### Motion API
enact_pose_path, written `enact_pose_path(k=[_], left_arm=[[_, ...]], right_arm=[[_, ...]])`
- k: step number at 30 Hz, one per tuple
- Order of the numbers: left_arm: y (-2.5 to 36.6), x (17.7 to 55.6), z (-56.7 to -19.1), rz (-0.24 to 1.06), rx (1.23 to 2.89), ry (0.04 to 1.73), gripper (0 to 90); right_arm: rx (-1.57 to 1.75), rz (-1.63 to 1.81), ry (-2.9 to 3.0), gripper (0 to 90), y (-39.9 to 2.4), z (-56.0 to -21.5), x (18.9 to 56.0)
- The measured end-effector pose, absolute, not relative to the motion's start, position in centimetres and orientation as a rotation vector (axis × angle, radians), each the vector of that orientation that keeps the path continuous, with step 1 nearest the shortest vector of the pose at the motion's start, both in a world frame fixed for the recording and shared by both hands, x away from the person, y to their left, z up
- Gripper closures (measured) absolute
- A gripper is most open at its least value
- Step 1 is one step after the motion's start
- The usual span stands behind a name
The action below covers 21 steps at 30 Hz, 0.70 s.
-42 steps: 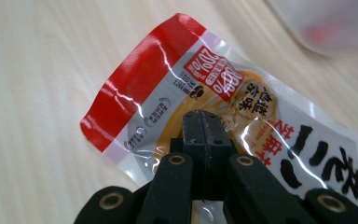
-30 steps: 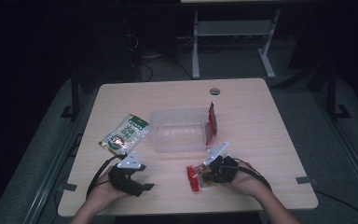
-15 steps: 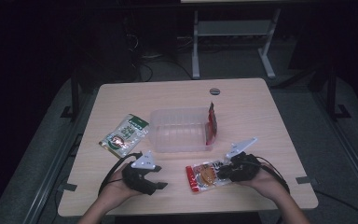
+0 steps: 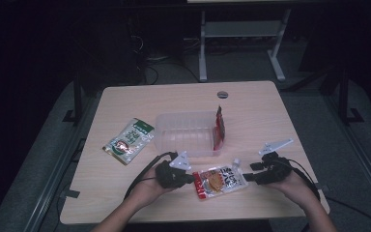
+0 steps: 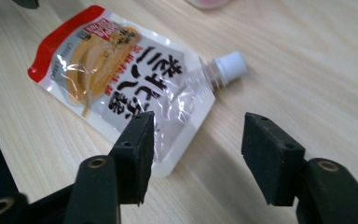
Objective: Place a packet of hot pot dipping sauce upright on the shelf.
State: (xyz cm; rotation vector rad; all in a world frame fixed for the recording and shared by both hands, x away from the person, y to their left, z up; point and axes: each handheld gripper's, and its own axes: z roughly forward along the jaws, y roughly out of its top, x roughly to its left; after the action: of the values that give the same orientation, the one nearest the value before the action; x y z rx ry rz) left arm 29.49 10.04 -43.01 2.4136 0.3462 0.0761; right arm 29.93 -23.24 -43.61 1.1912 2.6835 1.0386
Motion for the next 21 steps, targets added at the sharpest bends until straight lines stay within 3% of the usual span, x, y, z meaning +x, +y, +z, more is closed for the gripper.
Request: enact_pose_path(k=[21], left_arm=[[7.3, 29.8, -45.5, 0.083, 2.489, 0.334, 89.8]], right_arm=[[1.278, 1.055, 2.766, 38.1, -22.8, -45.5, 31.1]])
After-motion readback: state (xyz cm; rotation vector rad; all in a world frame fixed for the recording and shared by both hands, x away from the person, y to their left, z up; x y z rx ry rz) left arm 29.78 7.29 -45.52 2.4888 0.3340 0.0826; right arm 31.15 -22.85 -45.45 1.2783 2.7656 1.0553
